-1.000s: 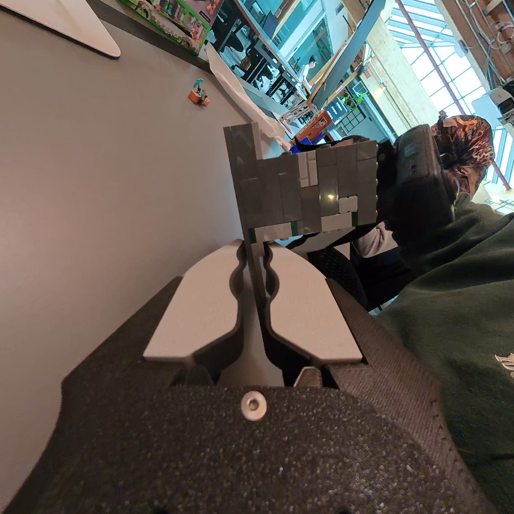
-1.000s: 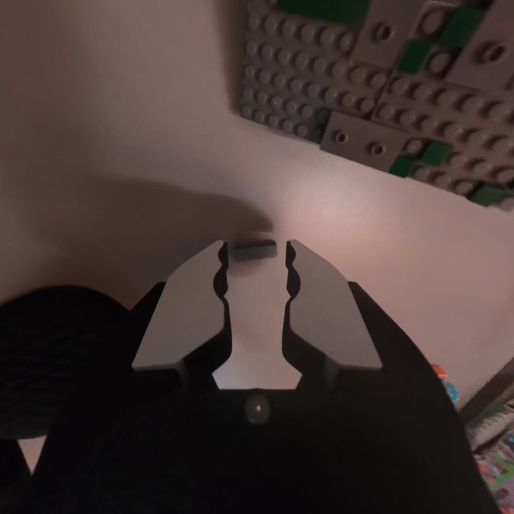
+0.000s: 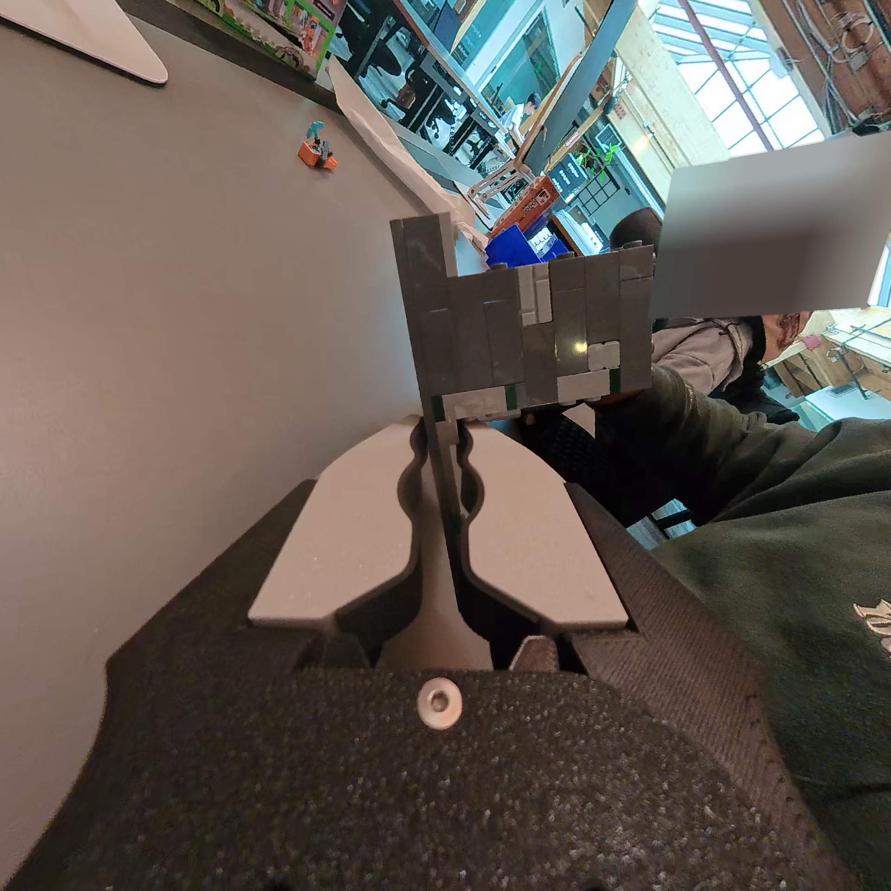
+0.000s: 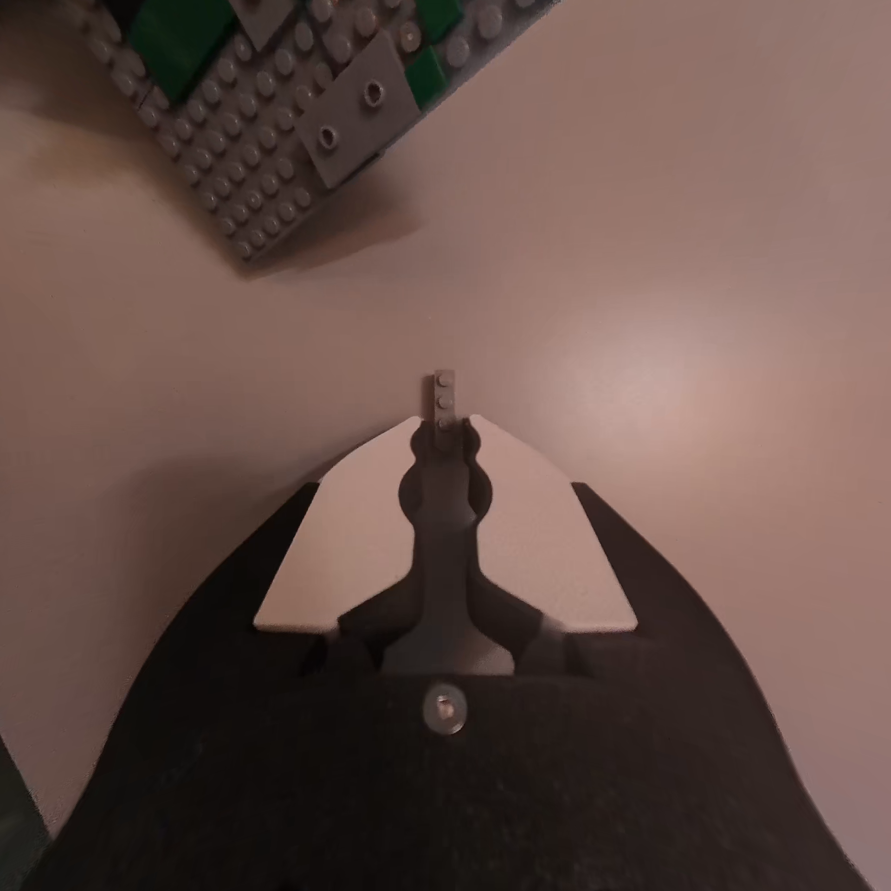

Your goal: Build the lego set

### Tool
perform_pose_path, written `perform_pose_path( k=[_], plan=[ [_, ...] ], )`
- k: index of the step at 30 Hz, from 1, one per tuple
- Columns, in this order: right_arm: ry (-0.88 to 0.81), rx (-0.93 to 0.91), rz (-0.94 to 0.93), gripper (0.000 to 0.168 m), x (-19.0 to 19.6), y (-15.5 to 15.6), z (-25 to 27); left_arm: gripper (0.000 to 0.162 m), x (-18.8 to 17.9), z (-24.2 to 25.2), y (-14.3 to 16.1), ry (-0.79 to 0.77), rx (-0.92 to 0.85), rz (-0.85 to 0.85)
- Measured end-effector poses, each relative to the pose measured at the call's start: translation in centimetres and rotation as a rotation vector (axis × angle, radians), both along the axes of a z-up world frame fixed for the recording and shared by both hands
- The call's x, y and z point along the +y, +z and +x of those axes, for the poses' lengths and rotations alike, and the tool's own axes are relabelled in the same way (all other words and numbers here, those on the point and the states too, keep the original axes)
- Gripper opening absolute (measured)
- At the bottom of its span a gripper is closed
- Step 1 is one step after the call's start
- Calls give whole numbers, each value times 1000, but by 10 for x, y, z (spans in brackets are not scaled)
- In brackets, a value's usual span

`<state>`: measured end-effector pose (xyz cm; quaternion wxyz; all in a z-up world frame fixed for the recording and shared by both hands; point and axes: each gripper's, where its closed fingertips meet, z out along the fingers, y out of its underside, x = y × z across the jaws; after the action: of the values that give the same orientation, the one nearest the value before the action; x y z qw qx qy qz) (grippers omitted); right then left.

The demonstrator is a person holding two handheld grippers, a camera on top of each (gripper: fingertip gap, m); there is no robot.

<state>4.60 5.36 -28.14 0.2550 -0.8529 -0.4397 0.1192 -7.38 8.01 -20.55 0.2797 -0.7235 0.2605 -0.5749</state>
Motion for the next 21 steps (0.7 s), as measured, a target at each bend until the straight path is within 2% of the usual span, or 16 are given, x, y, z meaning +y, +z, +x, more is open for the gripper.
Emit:
perform_pose_path(
  k=[4,9,11,16,18,21],
  plan=[
    [59,-36,19,20,2,0,0,10,0,1,-3,-2,14,-10],
    [196,-88,81,8,3,4,-4,10,-1,1,-4,-9,16,-29],
    [301,-60,188,8,4,24,-12,10,-4,2,-4,-37,0,-58],
    [635,60,502,8,-9,114,-43,10,-24,12,3,-205,-103,-266],
    [752,30,560,8,-14,140,-52,10,-34,19,6,-285,-141,-359],
    [925,-61,603,8,-21,160,-67,10,-48,30,9,-366,-163,-432]
  ],
)
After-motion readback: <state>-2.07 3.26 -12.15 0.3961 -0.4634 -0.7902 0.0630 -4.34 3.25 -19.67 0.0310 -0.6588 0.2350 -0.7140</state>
